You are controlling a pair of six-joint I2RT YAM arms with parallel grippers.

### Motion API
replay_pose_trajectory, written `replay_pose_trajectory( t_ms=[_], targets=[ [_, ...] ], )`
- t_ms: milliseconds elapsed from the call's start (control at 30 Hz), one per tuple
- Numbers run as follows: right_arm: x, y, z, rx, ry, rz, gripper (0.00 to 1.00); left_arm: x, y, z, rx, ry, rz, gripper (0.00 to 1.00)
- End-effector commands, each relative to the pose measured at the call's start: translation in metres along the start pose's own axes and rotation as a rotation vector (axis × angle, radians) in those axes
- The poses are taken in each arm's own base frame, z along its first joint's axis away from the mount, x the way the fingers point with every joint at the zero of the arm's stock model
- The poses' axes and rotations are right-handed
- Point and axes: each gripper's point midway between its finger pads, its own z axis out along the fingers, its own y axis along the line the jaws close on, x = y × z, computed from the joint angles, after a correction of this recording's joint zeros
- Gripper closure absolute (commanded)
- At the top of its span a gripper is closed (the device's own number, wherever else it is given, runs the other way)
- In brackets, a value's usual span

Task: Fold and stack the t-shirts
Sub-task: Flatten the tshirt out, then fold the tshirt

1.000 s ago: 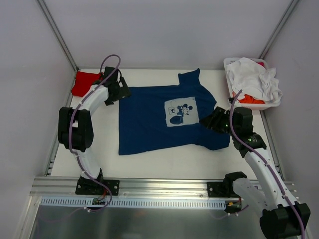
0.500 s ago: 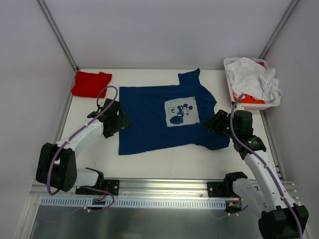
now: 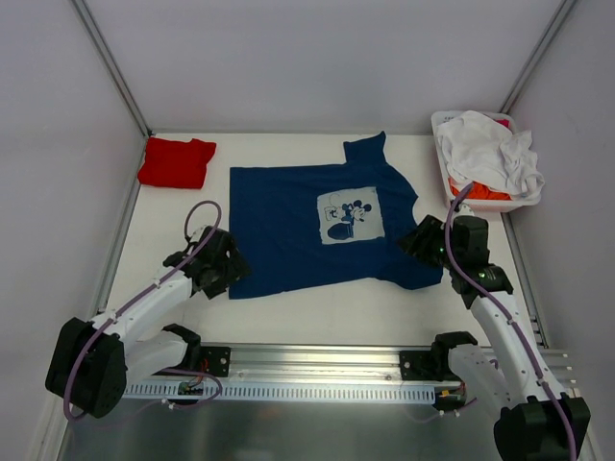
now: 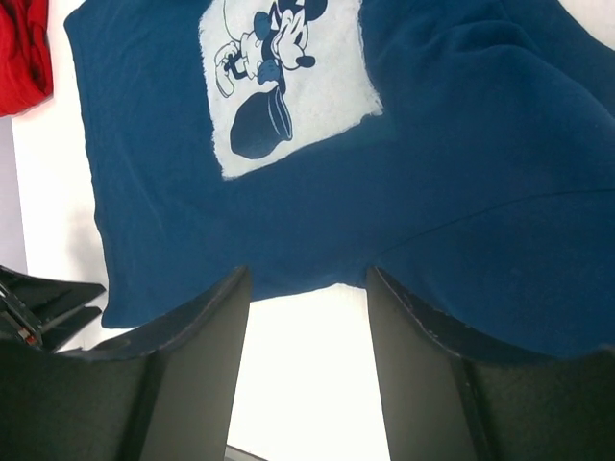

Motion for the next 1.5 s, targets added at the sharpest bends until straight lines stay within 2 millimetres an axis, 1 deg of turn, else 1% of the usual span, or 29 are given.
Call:
replay_pose_trajectory(
  t_ms=[0,67,200,233,267,367,400,467,533,567,600,667,767,900,967,1033,1100,1133,1167,1233,1300,1367,1400,1467],
  targets=[
    [-0.004,0.000,-0.004,-0.003,-0.019,0.010,0.45,0.012,0.003,-0.001,-0.001,0.015,-0.055,0.25],
    [-0.004,-0.003,-0.004,0.004,-0.023,0.018,0.45,0.021,0.009,0.002,-0.010,0.028,-0.059,0.29],
    [-0.004,-0.007,-0.005,0.013,-0.031,0.031,0.45,0.034,0.019,0.004,-0.019,0.049,-0.067,0.31],
    [-0.004,-0.008,-0.004,0.015,-0.033,0.035,0.45,0.036,0.021,0.004,-0.023,0.051,-0.071,0.32],
    [-0.003,-0.009,-0.004,0.017,-0.033,0.038,0.45,0.037,0.022,0.003,-0.020,0.050,-0.073,0.37],
    [-0.002,-0.010,-0.005,0.019,-0.037,0.050,0.45,0.041,0.028,0.005,-0.033,0.055,-0.077,0.41],
    [0.000,-0.012,-0.006,0.023,-0.038,0.058,0.46,0.044,0.031,0.006,-0.039,0.061,-0.076,0.47],
    [0.001,-0.016,-0.007,0.038,-0.051,0.080,0.46,0.046,0.033,0.006,-0.040,0.064,-0.079,0.50],
    [0.008,-0.023,-0.011,0.063,-0.059,0.090,0.46,0.048,0.036,0.008,-0.049,0.066,-0.080,0.51],
    [0.008,-0.026,-0.012,0.074,-0.071,0.095,0.47,0.048,0.037,0.008,-0.050,0.064,-0.082,0.53],
    [0.011,-0.029,-0.013,0.078,-0.071,0.099,0.47,0.048,0.039,0.008,-0.055,0.060,-0.080,0.60],
    [0.013,-0.031,-0.014,0.082,-0.070,0.106,0.47,0.049,0.041,0.009,-0.064,0.061,-0.080,0.67],
    [0.020,-0.036,-0.015,0.108,-0.056,0.118,0.48,0.050,0.043,0.010,-0.073,0.070,-0.079,0.69],
    [0.027,-0.044,-0.021,0.136,-0.070,0.170,0.49,0.052,0.044,0.010,-0.078,0.073,-0.080,0.69],
    [0.024,-0.049,-0.026,0.160,-0.104,0.170,0.48,0.052,0.044,0.010,-0.077,0.072,-0.080,0.69],
    [0.021,-0.054,-0.028,0.189,-0.126,0.180,0.46,0.053,0.046,0.010,-0.082,0.075,-0.081,0.72],
    [0.018,-0.055,-0.028,0.194,-0.133,0.194,0.44,0.052,0.045,0.010,-0.080,0.075,-0.079,0.76],
    [0.018,-0.055,-0.027,0.195,-0.126,0.210,0.43,0.052,0.045,0.010,-0.080,0.075,-0.079,0.78],
    [0.017,-0.056,-0.025,0.207,-0.114,0.222,0.43,0.053,0.046,0.010,-0.082,0.079,-0.078,0.83],
    [0.013,-0.051,-0.020,0.187,-0.107,0.250,0.43,0.053,0.046,0.010,-0.082,0.076,-0.079,0.87],
    [0.006,-0.050,-0.013,0.171,-0.112,0.290,0.43,0.053,0.046,0.010,-0.083,0.076,-0.079,0.89],
    [0.001,-0.043,-0.009,0.127,-0.116,0.331,0.43,0.053,0.046,0.011,-0.084,0.076,-0.079,0.90],
    [-0.005,-0.053,-0.009,0.146,-0.142,0.370,0.43,0.053,0.046,0.011,-0.081,0.077,-0.078,0.90],
    [-0.010,-0.056,-0.010,0.134,-0.162,0.402,0.43,0.054,0.047,0.011,-0.084,0.078,-0.080,0.93]
  ],
)
